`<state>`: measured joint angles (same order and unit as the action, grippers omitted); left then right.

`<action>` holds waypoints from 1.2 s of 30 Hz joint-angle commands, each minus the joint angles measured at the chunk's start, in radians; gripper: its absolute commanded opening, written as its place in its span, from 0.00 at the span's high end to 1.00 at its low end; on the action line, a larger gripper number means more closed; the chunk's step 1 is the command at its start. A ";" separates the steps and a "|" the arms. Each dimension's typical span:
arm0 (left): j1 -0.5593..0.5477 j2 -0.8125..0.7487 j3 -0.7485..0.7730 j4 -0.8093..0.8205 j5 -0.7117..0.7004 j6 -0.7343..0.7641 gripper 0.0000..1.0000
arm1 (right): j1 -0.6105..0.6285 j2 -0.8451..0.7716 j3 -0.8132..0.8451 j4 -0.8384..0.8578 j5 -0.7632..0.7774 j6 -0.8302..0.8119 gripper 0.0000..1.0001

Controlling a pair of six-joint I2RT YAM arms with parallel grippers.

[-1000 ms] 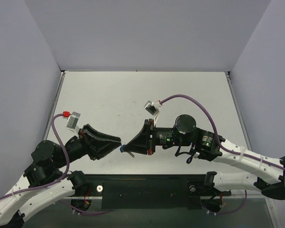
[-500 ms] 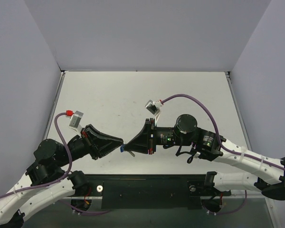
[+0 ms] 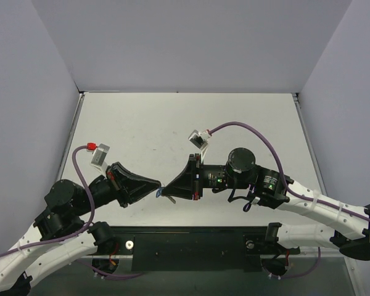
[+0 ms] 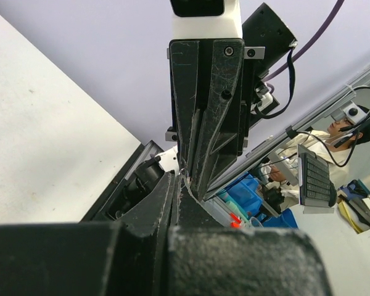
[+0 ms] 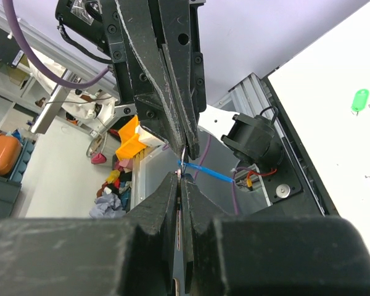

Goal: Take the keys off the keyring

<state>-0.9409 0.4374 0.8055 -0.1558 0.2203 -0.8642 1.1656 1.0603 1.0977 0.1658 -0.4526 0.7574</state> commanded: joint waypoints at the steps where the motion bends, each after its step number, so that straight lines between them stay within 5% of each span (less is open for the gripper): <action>1: -0.002 0.021 0.050 -0.063 0.045 0.044 1.00 | -0.003 -0.017 0.022 0.034 -0.018 -0.007 1.00; 18: -0.002 0.116 0.135 -0.255 0.255 0.175 1.00 | -0.004 0.003 0.034 -0.012 -0.058 -0.006 1.00; 36: -0.002 0.176 0.236 -0.399 0.329 0.237 1.00 | 0.003 0.046 0.056 -0.034 -0.104 0.008 1.00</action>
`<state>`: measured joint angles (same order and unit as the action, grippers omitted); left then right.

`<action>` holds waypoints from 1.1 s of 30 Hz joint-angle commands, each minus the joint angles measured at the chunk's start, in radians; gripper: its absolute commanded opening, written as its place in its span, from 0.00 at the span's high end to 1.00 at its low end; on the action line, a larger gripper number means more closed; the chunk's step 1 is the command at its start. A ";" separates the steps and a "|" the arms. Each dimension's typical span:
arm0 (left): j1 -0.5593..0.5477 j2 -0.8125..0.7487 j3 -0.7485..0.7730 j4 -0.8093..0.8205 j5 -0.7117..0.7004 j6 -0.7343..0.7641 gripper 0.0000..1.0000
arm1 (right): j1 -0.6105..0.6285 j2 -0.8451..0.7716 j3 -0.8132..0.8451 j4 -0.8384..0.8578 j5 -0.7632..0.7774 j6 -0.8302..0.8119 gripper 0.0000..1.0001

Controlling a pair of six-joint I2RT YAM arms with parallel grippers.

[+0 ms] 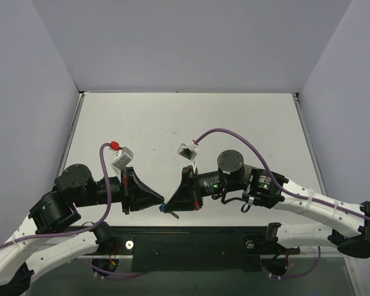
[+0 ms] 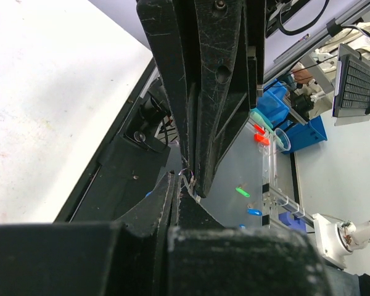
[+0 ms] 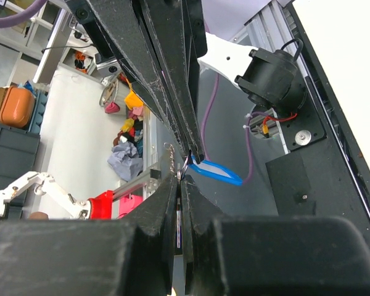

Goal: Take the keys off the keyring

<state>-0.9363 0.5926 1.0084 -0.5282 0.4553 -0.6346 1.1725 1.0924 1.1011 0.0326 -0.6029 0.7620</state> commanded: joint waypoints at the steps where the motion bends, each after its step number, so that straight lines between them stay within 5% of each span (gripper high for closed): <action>1: -0.007 0.022 0.033 -0.027 0.095 0.007 1.00 | -0.004 0.015 0.054 0.099 0.046 0.005 1.00; 13: -0.007 0.018 0.055 -0.047 0.019 0.001 0.97 | -0.002 0.009 0.052 0.099 0.054 -0.001 1.00; 23: -0.007 -0.040 0.041 -0.030 -0.098 -0.017 0.53 | -0.002 -0.002 0.052 0.107 0.060 -0.004 1.00; 33: -0.007 -0.089 -0.005 0.057 -0.162 -0.068 0.45 | -0.002 -0.014 0.045 0.109 0.064 -0.009 1.00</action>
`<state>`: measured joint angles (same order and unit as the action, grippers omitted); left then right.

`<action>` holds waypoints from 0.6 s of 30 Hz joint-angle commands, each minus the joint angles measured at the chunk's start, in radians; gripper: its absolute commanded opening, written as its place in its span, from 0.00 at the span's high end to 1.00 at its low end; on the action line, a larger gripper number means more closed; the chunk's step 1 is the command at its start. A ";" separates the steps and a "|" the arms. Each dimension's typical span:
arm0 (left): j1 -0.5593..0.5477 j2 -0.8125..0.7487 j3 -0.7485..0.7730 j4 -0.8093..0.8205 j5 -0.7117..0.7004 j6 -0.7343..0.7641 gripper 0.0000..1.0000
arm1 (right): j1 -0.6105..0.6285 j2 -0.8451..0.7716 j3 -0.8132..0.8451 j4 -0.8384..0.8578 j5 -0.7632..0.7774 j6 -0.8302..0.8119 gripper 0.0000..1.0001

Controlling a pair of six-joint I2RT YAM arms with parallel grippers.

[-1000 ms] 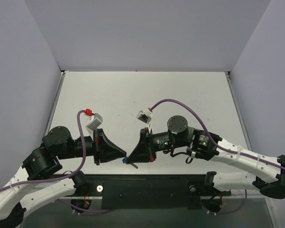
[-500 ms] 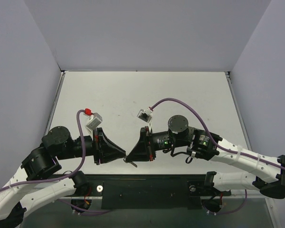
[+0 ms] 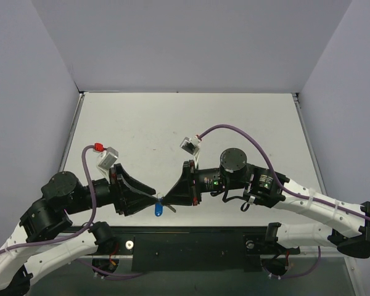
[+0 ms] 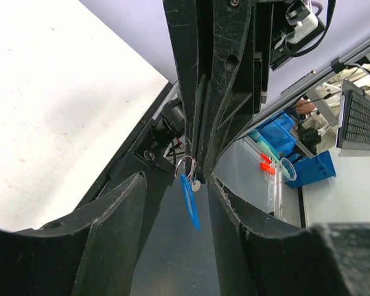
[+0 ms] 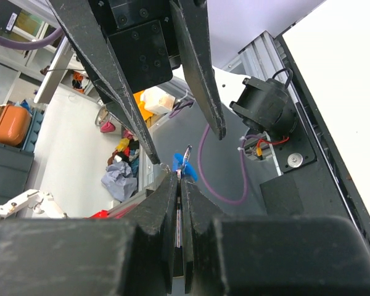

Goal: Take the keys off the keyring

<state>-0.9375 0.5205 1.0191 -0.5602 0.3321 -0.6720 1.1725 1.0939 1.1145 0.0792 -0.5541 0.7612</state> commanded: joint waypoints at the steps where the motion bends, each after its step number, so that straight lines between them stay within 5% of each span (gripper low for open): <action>1: -0.006 -0.028 -0.025 0.106 -0.044 -0.037 0.45 | -0.002 -0.019 0.031 0.062 0.017 -0.010 1.00; 18: -0.006 -0.122 -0.212 0.387 -0.107 -0.198 0.53 | -0.002 -0.049 0.034 0.088 0.046 -0.025 1.00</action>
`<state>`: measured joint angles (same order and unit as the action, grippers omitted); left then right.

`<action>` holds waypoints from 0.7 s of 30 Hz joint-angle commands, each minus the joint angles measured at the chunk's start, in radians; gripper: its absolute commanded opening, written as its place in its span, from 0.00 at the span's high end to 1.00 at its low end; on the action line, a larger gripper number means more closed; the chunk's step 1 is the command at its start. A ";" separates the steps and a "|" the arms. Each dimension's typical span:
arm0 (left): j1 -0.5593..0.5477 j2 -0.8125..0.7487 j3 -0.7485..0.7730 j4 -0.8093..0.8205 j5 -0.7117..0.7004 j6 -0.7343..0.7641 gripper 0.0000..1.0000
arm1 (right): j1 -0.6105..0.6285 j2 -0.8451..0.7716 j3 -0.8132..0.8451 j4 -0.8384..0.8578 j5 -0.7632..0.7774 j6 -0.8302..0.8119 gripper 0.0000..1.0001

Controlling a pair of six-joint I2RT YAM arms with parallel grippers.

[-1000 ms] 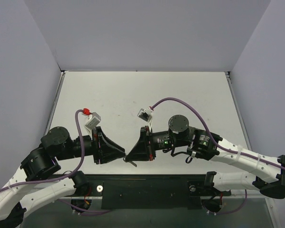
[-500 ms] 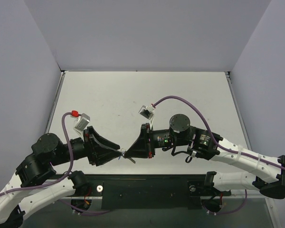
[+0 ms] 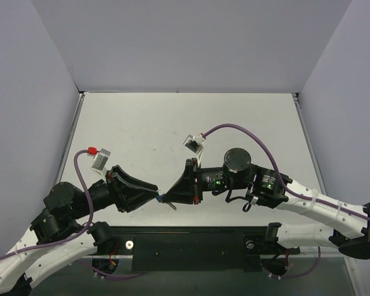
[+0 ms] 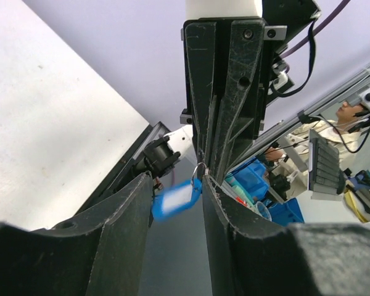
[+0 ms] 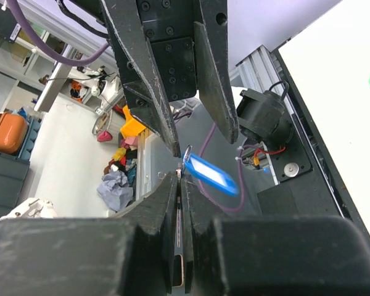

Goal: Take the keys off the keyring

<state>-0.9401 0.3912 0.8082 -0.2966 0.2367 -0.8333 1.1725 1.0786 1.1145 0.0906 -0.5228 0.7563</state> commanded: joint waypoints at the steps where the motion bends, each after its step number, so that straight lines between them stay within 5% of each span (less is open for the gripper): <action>1: -0.003 0.009 -0.004 0.148 -0.001 -0.046 0.53 | -0.002 -0.034 0.034 0.078 0.017 -0.020 1.00; 14: -0.003 0.029 -0.018 0.205 0.042 -0.070 0.73 | -0.002 -0.037 0.030 0.090 0.018 -0.020 1.00; 21: -0.003 0.035 -0.015 0.197 0.072 -0.076 0.64 | -0.002 -0.039 0.028 0.093 0.027 -0.023 1.00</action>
<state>-0.9401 0.4187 0.7914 -0.1528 0.2756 -0.9024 1.1725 1.0687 1.1149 0.1097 -0.5041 0.7536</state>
